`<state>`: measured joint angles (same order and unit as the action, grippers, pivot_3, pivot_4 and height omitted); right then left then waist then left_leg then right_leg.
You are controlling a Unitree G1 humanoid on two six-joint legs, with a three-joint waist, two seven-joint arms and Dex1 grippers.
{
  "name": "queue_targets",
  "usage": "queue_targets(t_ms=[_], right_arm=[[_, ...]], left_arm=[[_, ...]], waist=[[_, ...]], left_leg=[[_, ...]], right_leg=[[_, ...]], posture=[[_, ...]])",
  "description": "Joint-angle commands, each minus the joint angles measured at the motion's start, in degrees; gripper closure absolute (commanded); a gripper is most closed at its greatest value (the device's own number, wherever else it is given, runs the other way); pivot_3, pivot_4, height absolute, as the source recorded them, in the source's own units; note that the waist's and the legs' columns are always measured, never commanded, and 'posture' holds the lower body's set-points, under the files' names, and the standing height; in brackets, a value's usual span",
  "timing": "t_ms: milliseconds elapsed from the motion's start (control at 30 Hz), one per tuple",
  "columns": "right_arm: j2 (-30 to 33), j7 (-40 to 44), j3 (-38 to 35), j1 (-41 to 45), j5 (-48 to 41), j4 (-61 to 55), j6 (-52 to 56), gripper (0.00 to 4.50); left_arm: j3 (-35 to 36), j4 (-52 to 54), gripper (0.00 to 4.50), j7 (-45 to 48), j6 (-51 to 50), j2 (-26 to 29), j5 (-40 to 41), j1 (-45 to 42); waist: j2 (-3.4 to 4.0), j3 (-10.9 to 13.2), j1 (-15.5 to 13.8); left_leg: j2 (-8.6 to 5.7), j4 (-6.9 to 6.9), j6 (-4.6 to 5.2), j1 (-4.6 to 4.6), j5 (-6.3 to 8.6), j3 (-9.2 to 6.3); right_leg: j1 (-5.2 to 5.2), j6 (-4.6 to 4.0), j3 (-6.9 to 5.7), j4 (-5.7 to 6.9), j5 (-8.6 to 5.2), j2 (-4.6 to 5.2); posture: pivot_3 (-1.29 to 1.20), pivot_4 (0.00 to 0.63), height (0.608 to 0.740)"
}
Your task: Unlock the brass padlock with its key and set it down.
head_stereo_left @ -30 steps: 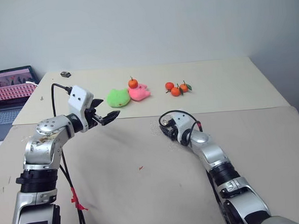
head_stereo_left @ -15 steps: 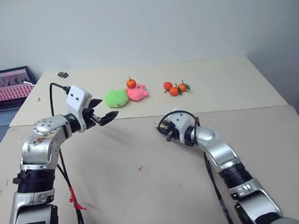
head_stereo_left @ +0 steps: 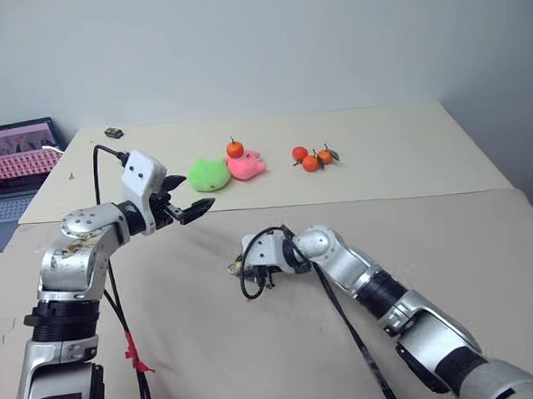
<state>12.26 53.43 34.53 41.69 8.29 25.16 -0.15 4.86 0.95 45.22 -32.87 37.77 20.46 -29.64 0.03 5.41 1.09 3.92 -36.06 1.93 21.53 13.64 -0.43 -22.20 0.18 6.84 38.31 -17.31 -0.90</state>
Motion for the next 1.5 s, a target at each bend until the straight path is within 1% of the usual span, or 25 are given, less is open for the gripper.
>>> queue_targets(t_ms=[33, 67, 167, 200, 233, 267, 300, 367, 433, 500, 567, 600, 633, 700, 867, 1000, 1167, 1267, 1367, 1500], right_arm=[[-1.1, 2.0, -2.1, 1.7, -1.3, 2.7, -2.1, 2.59], [-1.1, 2.6, -2.7, 1.7, -1.7, 2.9, -1.7, 2.39], [-0.6, 3.9, -5.2, 1.3, -3.4, 1.3, 0.1, 1.32], [-0.2, 4.8, -6.5, 1.2, -4.7, -0.4, 1.7, 0.91], [0.5, 6.2, -7.8, 0.8, -6.4, -2.7, 4.0, 0.62], [1.0, 7.2, -8.6, 0.6, -7.5, -4.4, 5.5, 0.5], [1.8, 8.6, -9.6, 0.2, -9.1, -7.0, 7.8, 0.07], [3.9, 10.8, -13.6, -0.5, -15.3, -14.7, 16.9, 0.07], [9.0, 13.4, -18.4, -2.1, -23.0, -26.1, 28.7, 0.07], [13.3, 14.5, -21.1, -3.7, -27.9, -33.9, 36.3, 0.07], [16.1, 13.9, -22.4, -5.0, -30.9, -38.4, 41.2, 0.07], [17.5, 13.5, -23.1, -5.9, -32.1, -40.5, 43.3, 0.07], [18.6, 12.9, -23.7, -6.9, -32.9, -42.3, 44.8, 0.07], [19.7, 11.6, -24.2, -8.1, -33.9, -44.4, 46.6, 0.07], [20.1, 6.6, -26.2, -10.5, -35.9, -48.5, 49.6, 0.07], [20.0, 3.3, -27.7, -11.6, -37.5, -51.0, 51.1, 0.07], [20.9, 1.0, -28.0, -12.4, -38.7, -52.5, 51.3, 0.07], [22.5, 0.5, -29.2, -13.2, -39.0, -53.1, 51.1, 0.07], [23.6, -0.4, -29.4, -13.9, -39.6, -53.6, 51.0, 0.07], [24.4, -1.5, -29.6, -14.9, -40.4, -54.4, 50.9, 0.07]], left_arm=[[0.6, 2.7, 0.0, 0.0, -0.3, -0.1, 1.0, -0.3], [0.6, 2.8, 0.0, 0.1, -0.4, -0.1, 1.1, -0.3], [0.6, 2.8, 0.0, 1.1, -0.5, -0.2, 1.6, -0.3], [0.5, 2.8, 0.0, 1.5, -0.5, -0.2, 1.8, -0.3], [0.5, 2.8, 0.0, 2.1, -0.4, -0.2, 2.0, -0.4], [0.4, 2.8, 0.0, 2.4, -0.3, -0.2, 2.2, -0.4], [0.4, 2.9, 0.0, 3.0, -0.3, -0.1, 2.5, -0.4], [0.3, 3.6, 0.0, 5.5, 0.1, 0.5, 3.6, 0.2], [-0.3, 6.1, 0.0, 12.9, 2.7, 2.6, 5.8, 3.4], [-1.7, 6.8, 0.0, 18.4, 4.4, 4.8, 6.3, 5.6], [-4.6, 4.6, 0.0, 21.7, 9.5, 6.5, 3.0, 6.4], [-6.3, 2.8, 0.0, 23.7, 12.8, 6.9, 1.2, 6.5], [-7.7, 0.7, 0.0, 25.6, 15.4, 6.9, 0.0, 6.1], [-9.1, -2.4, 0.0, 28.0, 18.5, 6.6, -1.0, 5.3], [-15.0, -14.3, 0.0, 32.7, 30.5, 3.8, -7.3, 1.5], [-17.3, -23.3, 0.0, 34.0, 35.7, 0.1, -9.9, -2.2], [-18.0, -32.4, 0.0, 35.8, 39.8, -3.4, -12.0, -6.7], [-19.4, -39.7, 0.0, 36.9, 44.1, -6.0, -14.3, -9.8], [-19.7, -43.3, 0.0, 37.8, 46.8, -7.0, -15.5, -10.9], [-19.7, -44.6, 0.0, 39.1, 49.1, -7.2, -16.2, -10.4]], waist=[[0.0, 0.0, -0.1], [-0.01, 0.0, -0.1], [-0.01, 0.0, -0.1], [-0.01, 0.0, -0.1], [0.0, 0.0, -0.1], [0.0, 0.0, -0.1], [0.0, 0.0, -0.1], [0.0, 0.0, -0.1], [0.01, 0.0, -0.2], [0.07, 0.0, -0.3], [0.05, 0.0, -0.3], [0.04, 0.0, -0.3], [0.04, 0.0, -0.3], [0.03, 0.0, -0.2], [0.01, 0.1, -0.1], [0.0, 0.1, -0.2], [0.0, 0.0, -0.3], [0.02, 0.0, -0.3], [0.03, 0.0, -0.2], [0.01, 0.0, -0.1]], left_leg=[[0.0, -0.01, 0.0, 0.02, 0.0, 0.0], [-0.01, -0.03, 0.0, 0.01, 0.0, 0.0], [-0.02, -0.04, 0.02, 0.03, 0.01, 0.0], [-0.01, -0.04, 0.02, 0.03, 0.02, 0.0], [-0.01, -0.03, 0.02, 0.03, 0.02, 0.0], [-0.01, -0.03, 0.02, 0.03, 0.02, 0.0], [-0.01, -0.04, 0.02, 0.05, 0.01, -0.01], [-0.01, -0.05, 0.02, 0.07, 0.01, -0.01], [-0.01, -0.04, 0.02, 0.08, 0.01, -0.03], [-0.02, -0.02, 0.01, 0.13, 0.01, -0.04], [-0.03, -0.01, 0.02, 0.02, 0.02, -0.04], [-0.02, 0.06, 0.03, 0.0, 0.03, -0.04], [-0.02, 0.11, 0.08, -0.06, 0.05, -0.03], [-0.01, 0.14, 0.08, -0.15, 0.05, -0.02], [-0.05, 0.08, 0.08, -0.17, 0.05, 0.0], [-0.07, 0.06, 0.09, -0.17, 0.05, 0.01], [-0.07, 0.05, 0.27, 0.03, 0.15, 0.01], [-0.07, 0.01, 0.45, 0.42, 0.26, 0.01], [-0.09, -0.04, 0.5, 0.44, 0.28, 0.0], [-0.07, -0.01, 0.53, 0.42, 0.29, 0.0]], right_leg=[[-0.02, -0.01, 0.0, 0.18, 0.01, 0.01], [-0.01, -0.01, -0.01, 0.25, 0.01, 0.02], [-0.03, -0.01, -0.04, 0.24, 0.01, 0.04], [-0.03, -0.01, -0.05, 0.24, 0.0, 0.04], [-0.03, -0.01, -0.06, 0.23, 0.0, 0.04], [-0.03, -0.01, -0.06, 0.23, 0.0, 0.04], [-0.03, -0.01, -0.07, 0.24, 0.0, 0.04], [-0.02, -0.01, -0.07, 0.23, 0.0, 0.04], [-0.02, 0.0, -0.09, 0.23, 0.0, 0.04], [-0.04, -0.01, -0.1, 0.22, 0.0, 0.07], [0.03, -0.02, -0.19, 0.19, 0.0, 0.12], [0.03, -0.04, -0.26, -0.25, -0.03, 0.11], [0.05, -0.09, -0.28, -0.29, -0.06, 0.11], [0.08, -0.07, -0.26, -0.26, -0.18, 0.08], [0.07, 0.14, 0.0, -0.3, -0.22, -0.04], [0.06, 0.15, 0.03, -0.3, -0.22, -0.04], [-0.02, 0.05, 0.0, -0.34, -0.16, -0.04], [-0.03, 0.02, -0.01, -0.31, -0.14, -0.03], [-0.01, 0.0, -0.02, -0.34, -0.13, -0.02], [-0.01, 0.04, -0.02, -0.36, -0.15, -0.04]], posture=[[0.0, 0.15, 0.66], [0.0, 0.15, 0.66], [0.0, 0.15, 0.66], [0.0, 0.15, 0.66], [0.0, 0.15, 0.66], [0.0, 0.15, 0.66], [0.0, 0.15, 0.66], [0.0, 0.15, 0.66], [0.0, 0.15, 0.66], [0.0, 0.15, 0.66], [0.0, 0.15, 0.66], [0.0, 0.15, 0.66], [0.0, 0.15, 0.66], [0.0, 0.15, 0.66], [0.0, 0.15, 0.66], [0.0, 0.15, 0.66], [0.0, 0.15, 0.66], [0.0, 0.15, 0.66], [0.0, 0.15, 0.66], [0.0, 0.15, 0.66]])
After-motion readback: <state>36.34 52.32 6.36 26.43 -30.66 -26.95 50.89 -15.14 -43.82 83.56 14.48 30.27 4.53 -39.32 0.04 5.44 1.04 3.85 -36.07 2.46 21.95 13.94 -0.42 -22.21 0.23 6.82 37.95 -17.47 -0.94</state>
